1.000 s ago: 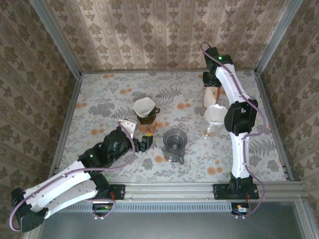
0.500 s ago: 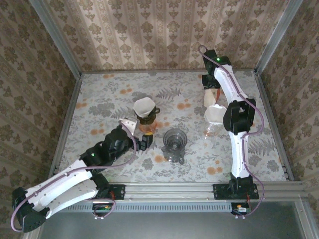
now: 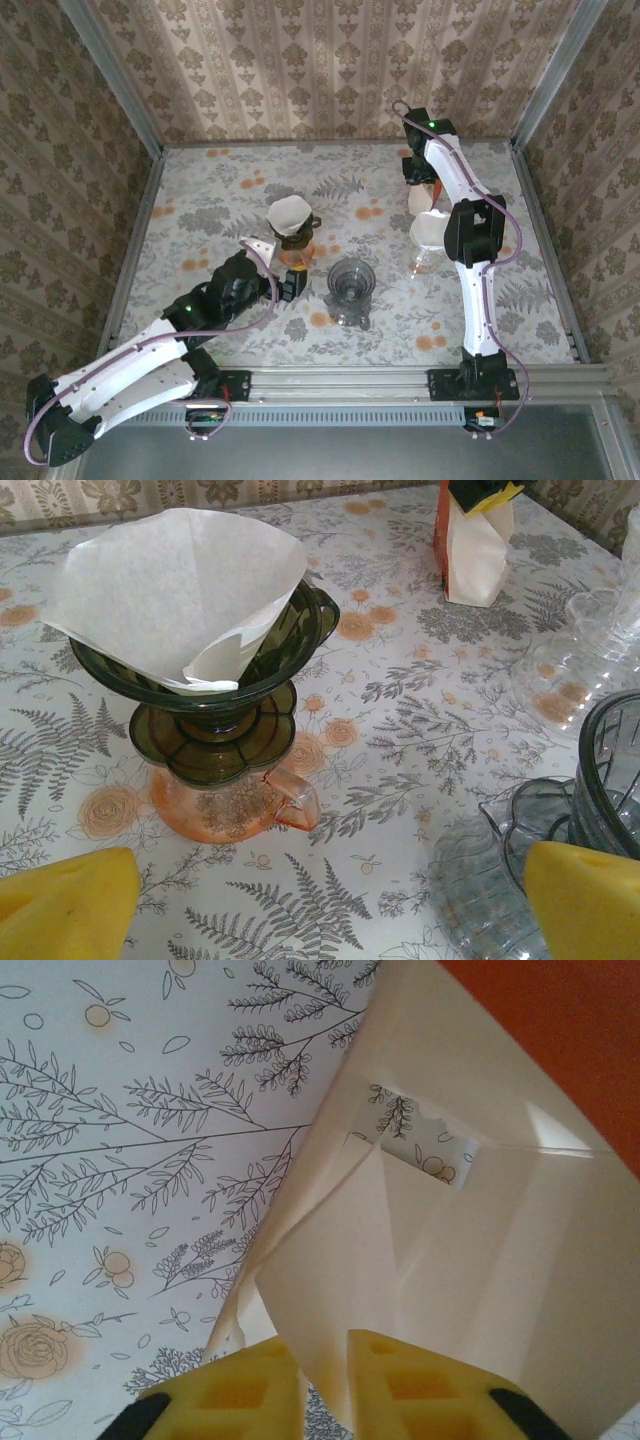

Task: Place the coffee filter in the dripper

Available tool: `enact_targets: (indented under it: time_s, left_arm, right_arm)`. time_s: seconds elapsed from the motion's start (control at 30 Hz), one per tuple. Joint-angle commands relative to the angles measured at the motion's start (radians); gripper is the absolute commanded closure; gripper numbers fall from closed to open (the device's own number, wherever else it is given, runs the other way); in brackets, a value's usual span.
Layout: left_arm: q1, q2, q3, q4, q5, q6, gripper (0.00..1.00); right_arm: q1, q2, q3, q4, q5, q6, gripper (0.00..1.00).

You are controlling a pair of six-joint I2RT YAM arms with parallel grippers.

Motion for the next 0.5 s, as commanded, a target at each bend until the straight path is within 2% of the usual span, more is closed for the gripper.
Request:
enact_targets:
  time_s: [0.0,0.17,0.47]
  left_arm:
    - [0.010,0.000,0.011,0.007,0.012,-0.012,0.00]
    - [0.014,0.006,0.015,0.005,0.014,-0.018,0.00]
    - [0.014,0.011,0.031,-0.010,0.031,-0.031,0.00]
  right_arm:
    - [-0.001,-0.001,-0.015,0.013,0.020,-0.009,0.88]
    - [0.008,-0.059,-0.048,0.053,0.039,-0.017,1.00]
    - [0.029,-0.254,-0.207,0.168,0.046,0.027,1.00]
